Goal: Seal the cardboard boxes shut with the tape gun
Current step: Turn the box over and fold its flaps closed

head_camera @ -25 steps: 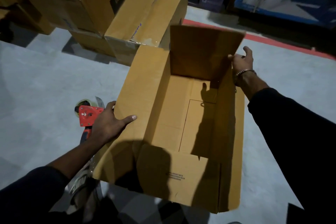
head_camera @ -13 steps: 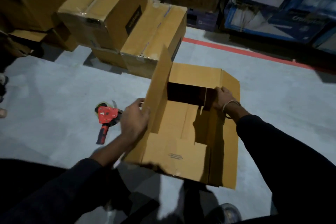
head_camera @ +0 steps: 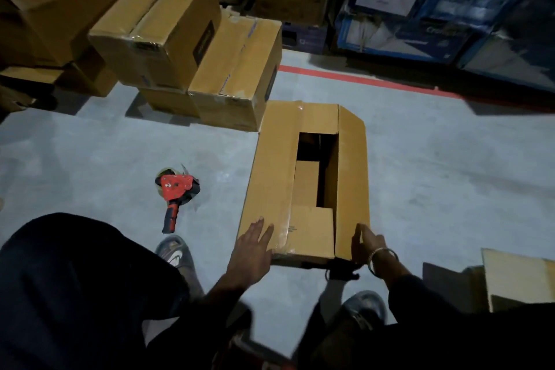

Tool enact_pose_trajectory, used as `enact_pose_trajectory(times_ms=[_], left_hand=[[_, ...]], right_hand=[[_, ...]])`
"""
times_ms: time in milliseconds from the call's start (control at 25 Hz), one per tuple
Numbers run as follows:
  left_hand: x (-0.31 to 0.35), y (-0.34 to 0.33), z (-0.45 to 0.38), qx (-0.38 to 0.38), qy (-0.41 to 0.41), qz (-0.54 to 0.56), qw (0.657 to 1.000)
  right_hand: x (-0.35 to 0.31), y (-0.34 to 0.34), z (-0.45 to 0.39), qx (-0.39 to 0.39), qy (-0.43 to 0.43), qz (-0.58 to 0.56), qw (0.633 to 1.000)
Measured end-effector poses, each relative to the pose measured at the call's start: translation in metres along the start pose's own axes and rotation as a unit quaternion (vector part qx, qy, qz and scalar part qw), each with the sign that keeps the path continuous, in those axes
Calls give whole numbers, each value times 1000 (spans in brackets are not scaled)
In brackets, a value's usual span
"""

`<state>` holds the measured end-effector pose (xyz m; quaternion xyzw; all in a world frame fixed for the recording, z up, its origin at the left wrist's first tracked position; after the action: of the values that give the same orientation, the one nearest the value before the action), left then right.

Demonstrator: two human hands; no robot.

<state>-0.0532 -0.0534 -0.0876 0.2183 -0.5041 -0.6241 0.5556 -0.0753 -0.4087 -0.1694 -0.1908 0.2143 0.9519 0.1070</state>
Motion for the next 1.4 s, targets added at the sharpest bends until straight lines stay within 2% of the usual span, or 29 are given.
enact_pose_trajectory(times_ms=[80,160,240,320,440,520,600,680,720,800,880,960,1040,1160,1320,1400], left_hand=[[-7,5,4,24,18,23,999],[-20,14,6,51,61,45,996],[-35,12,5,36,118,123,985],[-45,-2,3,4,154,242,958],[-56,-22,-2,24,193,335,922],[-66,-35,-3,37,211,335,917],[-78,-50,-8,47,207,348,913],[-87,-67,-14,36,209,385,898],[-90,-72,-18,33,213,408,887],[-88,-71,-20,29,215,457,863],[-84,-59,-16,40,215,468,856],[-79,-53,-14,41,208,475,854],[-74,-47,-13,40,206,487,848],[-66,-37,-5,35,217,469,855],[-57,-34,8,-1,208,426,881],[-59,-35,6,-19,220,415,882]], right_hand=[[19,-11,6,-9,-15,-151,988],[6,-7,64,53,-16,-184,981],[-5,13,105,201,35,-95,974],[-25,23,147,317,94,-30,943],[-49,-2,200,391,198,-19,899],[-49,-34,215,361,268,-5,893],[-45,-65,202,258,302,55,916],[-36,-89,185,139,297,119,937],[-31,-95,176,106,286,147,941],[-24,-96,163,118,250,186,943],[-22,-93,155,143,191,189,953],[-23,-94,150,102,157,139,972],[-20,-99,141,50,164,96,980],[-2,-97,136,65,155,89,982],[28,-93,156,118,123,102,980],[38,-96,160,134,112,107,979]])
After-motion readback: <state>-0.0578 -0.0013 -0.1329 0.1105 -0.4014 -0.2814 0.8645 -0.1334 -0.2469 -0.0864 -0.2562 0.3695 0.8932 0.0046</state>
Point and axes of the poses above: each hand's wrist, its own z-axis away from the middle knuckle, its own y-axis out of the back of the hand, x = y × z, the point moved 4 cm from there along -z, towards the middle knuckle, and after that the axes turned 4 degrees about -x, right-handed, at the moved point
